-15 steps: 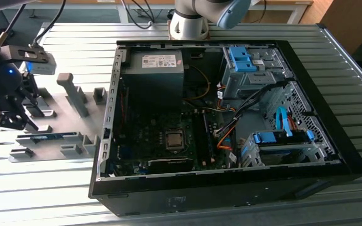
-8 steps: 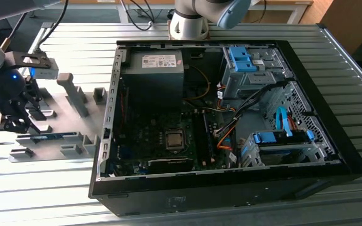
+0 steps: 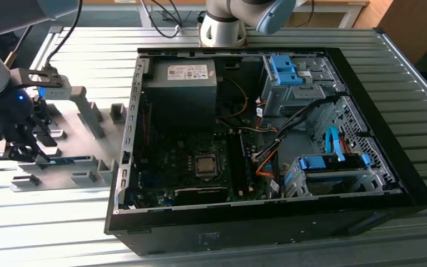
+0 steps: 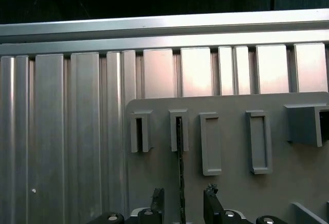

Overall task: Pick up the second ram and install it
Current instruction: 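Pick up the second ram and move it above second insertion slot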

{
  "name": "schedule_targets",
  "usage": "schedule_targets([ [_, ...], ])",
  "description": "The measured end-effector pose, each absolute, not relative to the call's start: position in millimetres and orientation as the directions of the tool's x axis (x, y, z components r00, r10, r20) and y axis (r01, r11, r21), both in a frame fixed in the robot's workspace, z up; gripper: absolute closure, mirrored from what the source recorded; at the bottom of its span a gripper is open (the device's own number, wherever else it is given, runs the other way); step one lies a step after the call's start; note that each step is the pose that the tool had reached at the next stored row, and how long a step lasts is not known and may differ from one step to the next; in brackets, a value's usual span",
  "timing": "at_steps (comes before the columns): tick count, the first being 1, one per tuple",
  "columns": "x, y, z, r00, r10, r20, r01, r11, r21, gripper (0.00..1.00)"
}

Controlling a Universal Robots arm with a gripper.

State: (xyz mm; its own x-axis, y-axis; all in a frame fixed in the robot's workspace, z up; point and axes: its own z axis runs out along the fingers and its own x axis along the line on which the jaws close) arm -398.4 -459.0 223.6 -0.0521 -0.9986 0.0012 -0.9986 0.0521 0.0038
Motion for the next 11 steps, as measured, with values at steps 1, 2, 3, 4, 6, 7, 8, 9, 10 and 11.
schedule_targets([
  [1, -398, -459, 222, -0.052, -0.999, 0.001, -0.999, 0.052, 0.004, 0.57],
  [2, -399, -459, 220, -0.052, -0.999, 0.001, -0.999, 0.052, 0.004, 0.57],
  [3, -399, -459, 219, -0.052, -0.999, 0.001, -0.999, 0.052, 0.004, 0.57],
  [4, -399, -459, 217, -0.052, -0.999, 0.001, -0.999, 0.052, 0.004, 0.57],
  [6, -399, -459, 214, -0.052, -0.999, 0.001, -0.999, 0.052, 0.004, 0.57],
  [7, -399, -460, 213, -0.052, -0.999, 0.001, -0.999, 0.052, 0.004, 0.57],
  [8, -399, -460, 212, -0.052, -0.999, 0.001, -0.999, 0.052, 0.004, 0.57],
  [9, -399, -460, 210, -0.052, -0.999, 0.001, -0.999, 0.052, 0.004, 0.57],
  [10, -399, -460, 209, -0.052, -0.999, 0.001, -0.999, 0.052, 0.004, 0.57],
  [11, -399, -460, 209, -0.052, -0.999, 0.001, -0.999, 0.052, 0.004, 0.57],
])
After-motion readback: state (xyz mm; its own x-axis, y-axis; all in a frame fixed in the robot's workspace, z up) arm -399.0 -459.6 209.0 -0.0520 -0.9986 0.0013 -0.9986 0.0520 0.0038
